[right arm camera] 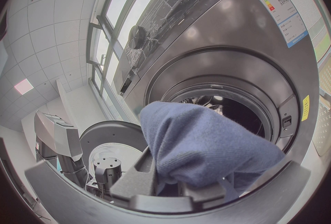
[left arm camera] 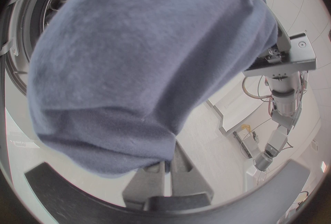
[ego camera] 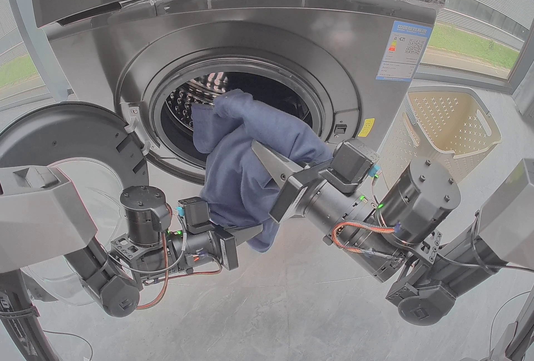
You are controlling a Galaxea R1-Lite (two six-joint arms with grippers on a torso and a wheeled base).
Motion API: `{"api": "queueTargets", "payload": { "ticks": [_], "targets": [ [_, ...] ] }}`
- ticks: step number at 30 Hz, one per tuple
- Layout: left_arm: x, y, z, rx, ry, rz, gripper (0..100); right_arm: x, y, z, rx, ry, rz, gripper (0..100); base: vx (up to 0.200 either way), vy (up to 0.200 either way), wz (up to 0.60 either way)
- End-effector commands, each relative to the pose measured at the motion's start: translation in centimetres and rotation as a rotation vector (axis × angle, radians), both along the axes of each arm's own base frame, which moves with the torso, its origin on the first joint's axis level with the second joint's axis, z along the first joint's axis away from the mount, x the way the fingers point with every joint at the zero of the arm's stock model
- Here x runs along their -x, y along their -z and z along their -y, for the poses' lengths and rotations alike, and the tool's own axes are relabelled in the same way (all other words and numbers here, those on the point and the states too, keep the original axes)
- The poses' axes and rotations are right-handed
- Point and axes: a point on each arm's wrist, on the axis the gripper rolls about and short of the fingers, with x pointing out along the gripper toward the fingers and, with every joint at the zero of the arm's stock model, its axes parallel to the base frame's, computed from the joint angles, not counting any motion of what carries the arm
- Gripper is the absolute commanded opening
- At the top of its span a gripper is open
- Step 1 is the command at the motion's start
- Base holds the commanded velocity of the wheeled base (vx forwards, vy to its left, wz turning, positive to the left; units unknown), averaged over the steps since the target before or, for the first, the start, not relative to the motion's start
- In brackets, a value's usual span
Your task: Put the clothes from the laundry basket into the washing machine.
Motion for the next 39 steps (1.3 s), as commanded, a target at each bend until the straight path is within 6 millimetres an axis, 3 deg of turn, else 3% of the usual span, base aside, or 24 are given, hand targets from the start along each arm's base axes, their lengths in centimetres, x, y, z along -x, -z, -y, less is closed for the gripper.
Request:
{"api": "queueTargets", "payload": {
  "ticks": [1, 9, 10, 20, 27, 31, 39],
  "targets": [
    [1.1, -0.2, 0.2, -0.002, 0.022, -0.004, 0, 0.0, 0.2, 0.0, 0.006, -0.001, -0.003, 0, 0.000, 0.000, 0.00],
    [5.4, -2.0, -0.2, 0.019, 0.091, 0.030, 0, 0.5, 2.1, -0.1, 0.062, -0.013, -0.049, 0, 0.000, 0.000, 0.00],
    [5.8, -2.2, -0.4, 0.021, 0.094, 0.034, 0, 0.5, 2.1, -0.1, 0.063, -0.015, -0.049, 100, 0.000, 0.000, 0.00],
    [6.3, -4.5, -1.2, 0.075, 0.047, 0.118, 0, 1.6, 3.3, 0.6, 0.115, -0.029, -0.088, 100, 0.000, 0.000, 0.00],
    [5.8, -4.9, -1.0, 0.089, -0.014, 0.140, 0, 1.9, 2.4, 1.4, 0.099, -0.019, -0.076, 100, 0.000, 0.000, 0.00],
    [5.0, -5.9, -2.2, 0.130, -0.077, 0.203, 0, 1.8, 1.9, 2.8, 0.101, 0.015, -0.075, 100, 0.000, 0.000, 0.00],
    [5.6, -7.9, -3.2, 0.234, -0.100, 0.258, 0, 1.2, 4.2, 5.5, 0.199, 0.090, -0.126, 100, 0.000, 0.000, 0.00]
  ]
}}
